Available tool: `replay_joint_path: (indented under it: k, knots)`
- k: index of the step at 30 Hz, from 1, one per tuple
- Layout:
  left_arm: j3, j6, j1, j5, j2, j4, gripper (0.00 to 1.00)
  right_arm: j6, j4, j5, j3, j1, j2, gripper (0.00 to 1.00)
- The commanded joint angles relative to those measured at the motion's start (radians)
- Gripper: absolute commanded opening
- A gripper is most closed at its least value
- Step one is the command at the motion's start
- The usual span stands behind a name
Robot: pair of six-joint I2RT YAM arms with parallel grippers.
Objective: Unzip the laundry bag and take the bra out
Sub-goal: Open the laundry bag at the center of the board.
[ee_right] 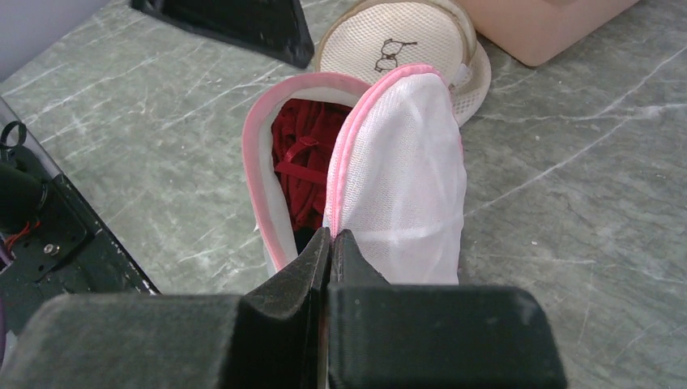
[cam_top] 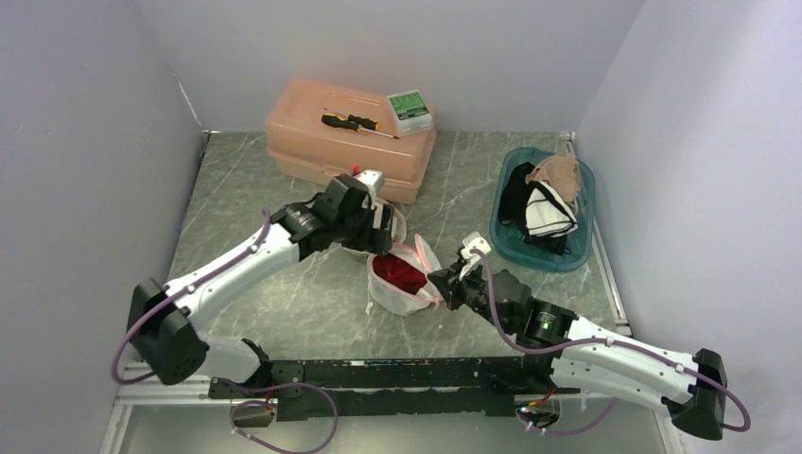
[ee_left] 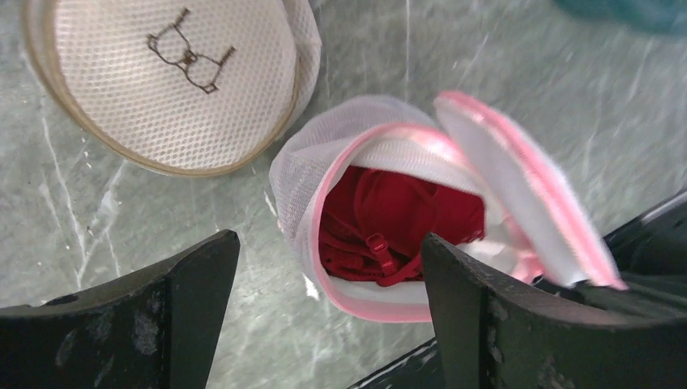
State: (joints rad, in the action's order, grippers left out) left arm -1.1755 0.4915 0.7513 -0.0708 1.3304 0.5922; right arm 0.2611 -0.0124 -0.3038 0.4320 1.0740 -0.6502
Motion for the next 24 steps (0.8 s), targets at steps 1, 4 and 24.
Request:
replay_joint_path:
  k: [1,4,24]
  knots:
    - [-0.077,-0.236,-0.032,0.186,0.069,0.096,0.88,-0.016,0.054,0.009,-0.008,0.011,0.032,0.00]
    - [-0.101,-0.309,-0.069,0.271,0.116,0.095,0.88,-0.016,0.055,0.012,-0.013,0.015,0.039,0.00]
    - [-0.129,-0.413,-0.099,0.399,0.301,-0.020,0.29,-0.005,0.038,-0.030,-0.021,0.061,0.118,0.00]
